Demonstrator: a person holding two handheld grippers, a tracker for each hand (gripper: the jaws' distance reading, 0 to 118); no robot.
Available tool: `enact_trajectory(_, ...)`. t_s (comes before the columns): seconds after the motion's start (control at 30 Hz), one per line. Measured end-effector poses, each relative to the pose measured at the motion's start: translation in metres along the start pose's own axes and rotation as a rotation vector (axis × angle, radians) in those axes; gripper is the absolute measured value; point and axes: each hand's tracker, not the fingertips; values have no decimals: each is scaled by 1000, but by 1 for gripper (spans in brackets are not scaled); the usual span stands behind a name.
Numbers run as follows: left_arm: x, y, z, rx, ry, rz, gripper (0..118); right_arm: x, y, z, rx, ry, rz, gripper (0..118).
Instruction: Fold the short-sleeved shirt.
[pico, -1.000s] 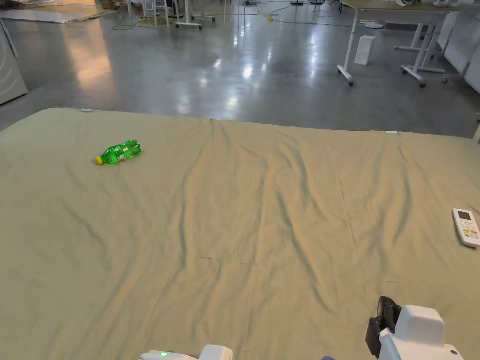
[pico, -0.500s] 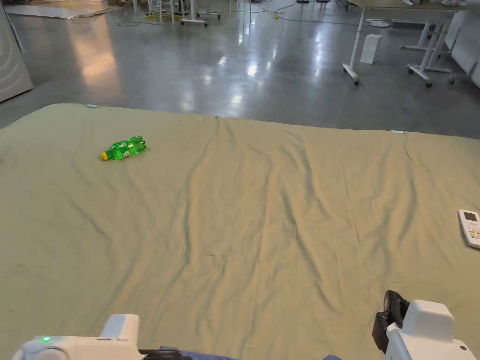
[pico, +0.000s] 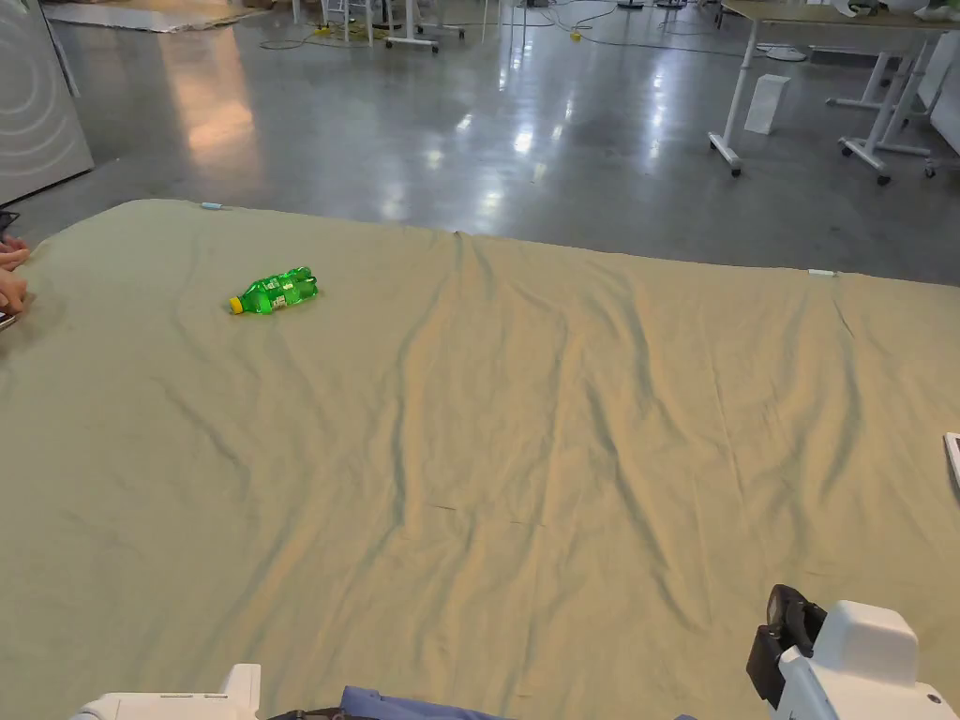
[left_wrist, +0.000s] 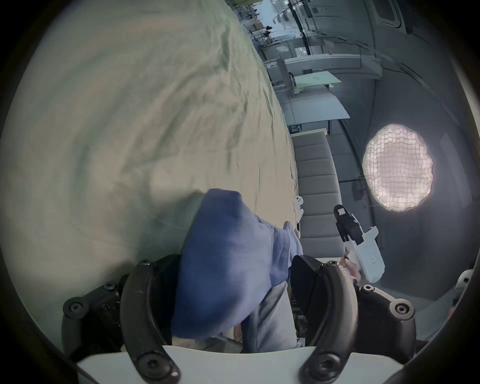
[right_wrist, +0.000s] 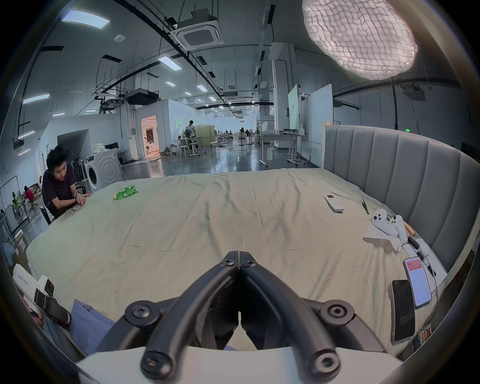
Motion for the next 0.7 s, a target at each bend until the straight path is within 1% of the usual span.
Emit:
enact_trajectory(0.03,3,0,-1,1,-1,-28,84,-1,0,1,-2,1,0,0)
enact_trajectory(0.07,31,-15,-16,-1,5,-36,83,-1,1,1,-3,1,1,0)
enact_trajectory(0.1,37,-17,-19,-19,33,-54,73,0,1,0,-3,-1,4,0)
enact_trajectory(0.13,40,-18,-22,-33,77,-83,53,0,1,0,-2,-2,6,0)
enact_trajectory(0.17,43,-19,-25,-42,134,-110,28,0,2,0,-3,-3,8,0)
enact_trajectory(0.2,31,-10,-15,-47,171,-136,24,-1,2,0,-4,-4,7,0)
enact_trajectory(0.23,31,-10,-14,-43,129,-118,24,0,-1,-3,-5,-5,6,0)
enact_trajectory(0.3,32,-8,-9,-25,113,-92,22,0,-2,-3,-4,-6,6,0)
enact_trajectory(0.37,31,-6,-6,-25,104,-105,21,-1,-2,-1,-4,-7,11,0)
enact_trajectory(0.53,52,3,21,-10,91,-145,20,-2,-1,0,-4,-7,26,0)
enact_trajectory(0.63,59,16,55,32,134,-152,20,-3,1,1,-2,-3,33,0)
enact_trajectory(0.7,71,24,82,71,228,-188,20,-5,2,1,-1,0,38,0)
